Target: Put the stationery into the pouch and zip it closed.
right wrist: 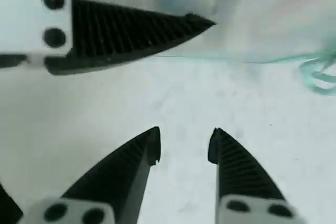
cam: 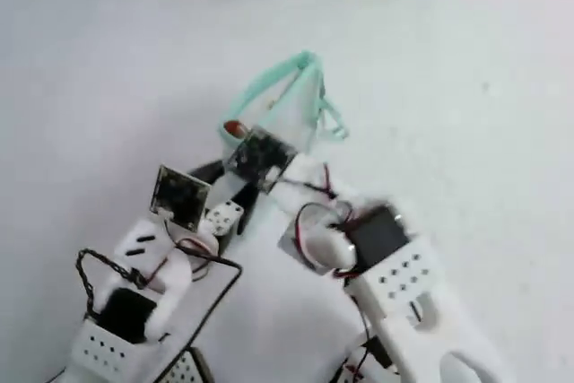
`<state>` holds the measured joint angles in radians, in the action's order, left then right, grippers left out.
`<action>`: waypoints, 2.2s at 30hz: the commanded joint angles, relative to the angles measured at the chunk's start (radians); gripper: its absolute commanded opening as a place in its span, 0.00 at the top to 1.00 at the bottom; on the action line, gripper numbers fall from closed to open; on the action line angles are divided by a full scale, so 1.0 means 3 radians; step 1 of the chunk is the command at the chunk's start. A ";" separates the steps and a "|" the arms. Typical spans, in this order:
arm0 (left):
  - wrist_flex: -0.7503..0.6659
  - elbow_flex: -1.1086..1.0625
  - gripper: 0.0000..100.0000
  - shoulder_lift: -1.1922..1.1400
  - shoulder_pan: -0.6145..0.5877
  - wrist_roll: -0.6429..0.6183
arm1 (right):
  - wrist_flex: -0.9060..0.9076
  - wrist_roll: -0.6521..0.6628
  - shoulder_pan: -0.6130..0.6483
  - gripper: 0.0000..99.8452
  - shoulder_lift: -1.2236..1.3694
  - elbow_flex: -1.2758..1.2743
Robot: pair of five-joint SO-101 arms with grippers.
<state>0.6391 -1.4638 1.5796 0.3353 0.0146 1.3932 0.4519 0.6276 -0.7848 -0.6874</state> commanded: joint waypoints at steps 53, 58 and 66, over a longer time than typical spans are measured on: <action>-0.0107 0.0072 0.83 0.0049 -0.0100 -0.0020 | -0.1041 -0.0563 -0.0611 0.75 -0.3363 -0.2951; -0.0107 0.0072 0.83 0.0049 -0.0095 -0.0020 | -0.0969 -0.0445 -0.0611 0.75 -0.3245 -0.2731; -0.0102 0.0066 0.83 0.0043 -0.0095 -0.0031 | -0.0852 0.0097 -0.0693 0.81 -0.2166 -0.1591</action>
<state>0.6299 -1.4638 1.5796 0.3076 0.0146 1.1047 0.4457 0.4480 -1.5627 -1.3886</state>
